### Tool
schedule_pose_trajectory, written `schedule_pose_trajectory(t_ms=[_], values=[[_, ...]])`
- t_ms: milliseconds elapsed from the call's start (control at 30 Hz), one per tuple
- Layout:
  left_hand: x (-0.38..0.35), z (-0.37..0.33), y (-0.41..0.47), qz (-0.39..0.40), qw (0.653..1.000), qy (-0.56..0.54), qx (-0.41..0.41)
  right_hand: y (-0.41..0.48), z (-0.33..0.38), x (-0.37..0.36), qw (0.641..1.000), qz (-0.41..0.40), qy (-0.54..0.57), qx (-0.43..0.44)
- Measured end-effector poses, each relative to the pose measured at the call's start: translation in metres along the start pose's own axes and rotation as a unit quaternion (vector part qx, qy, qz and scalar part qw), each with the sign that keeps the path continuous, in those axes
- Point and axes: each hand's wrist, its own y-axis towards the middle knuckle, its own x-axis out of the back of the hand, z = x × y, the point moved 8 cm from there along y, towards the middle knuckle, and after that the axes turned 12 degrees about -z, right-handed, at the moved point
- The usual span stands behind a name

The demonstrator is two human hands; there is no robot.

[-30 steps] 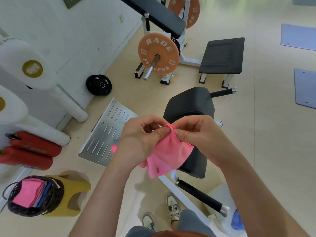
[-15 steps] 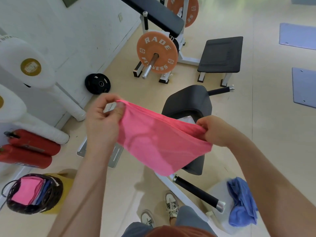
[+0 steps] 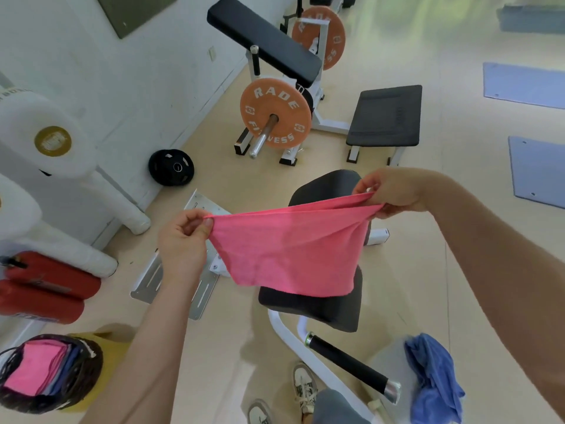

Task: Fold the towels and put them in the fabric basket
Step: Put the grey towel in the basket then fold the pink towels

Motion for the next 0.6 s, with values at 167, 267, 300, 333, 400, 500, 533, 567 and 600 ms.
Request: schedule_pose_trajectory(t_ms=[167, 267, 300, 333, 400, 500, 533, 567, 600], values=[[-0.037, -0.033, 0.025, -0.003, 0.999, -0.019, -0.034, 0.018, 0.036, 0.058, 0.979, -0.189, -0.013, 0.075], [-0.041, -0.066, 0.026, -0.017, 0.995, -0.045, -0.091, -0.007, 0.049, 0.099, 0.902, -0.399, -0.079, 0.143], [-0.040, -0.069, 0.023, -0.018, 0.994, -0.050, -0.097, -0.019, 0.043, 0.102, 0.875, -0.449, -0.108, 0.148], [-0.040, -0.066, 0.016, -0.016, 0.994, -0.053, -0.091, -0.030, 0.035, 0.099, 0.852, -0.484, -0.140, 0.143], [-0.038, -0.043, 0.000, -0.001, 0.997, -0.037, -0.065, -0.040, 0.002, 0.074, 0.841, -0.495, -0.184, 0.113], [-0.035, 0.031, -0.028, 0.018, 1.000, 0.009, 0.018, -0.029, -0.078, 0.008, 0.923, -0.376, -0.086, 0.000], [-0.032, 0.062, -0.036, 0.013, 0.998, 0.025, 0.062, -0.026, -0.106, -0.017, 0.941, -0.336, -0.020, -0.047], [-0.030, 0.094, -0.045, 0.013, 0.993, 0.038, 0.112, -0.025, -0.132, -0.039, 0.945, -0.313, 0.028, -0.088], [-0.028, 0.125, -0.055, 0.024, 0.985, 0.046, 0.167, -0.024, -0.152, -0.058, 0.947, -0.297, 0.046, -0.114]])
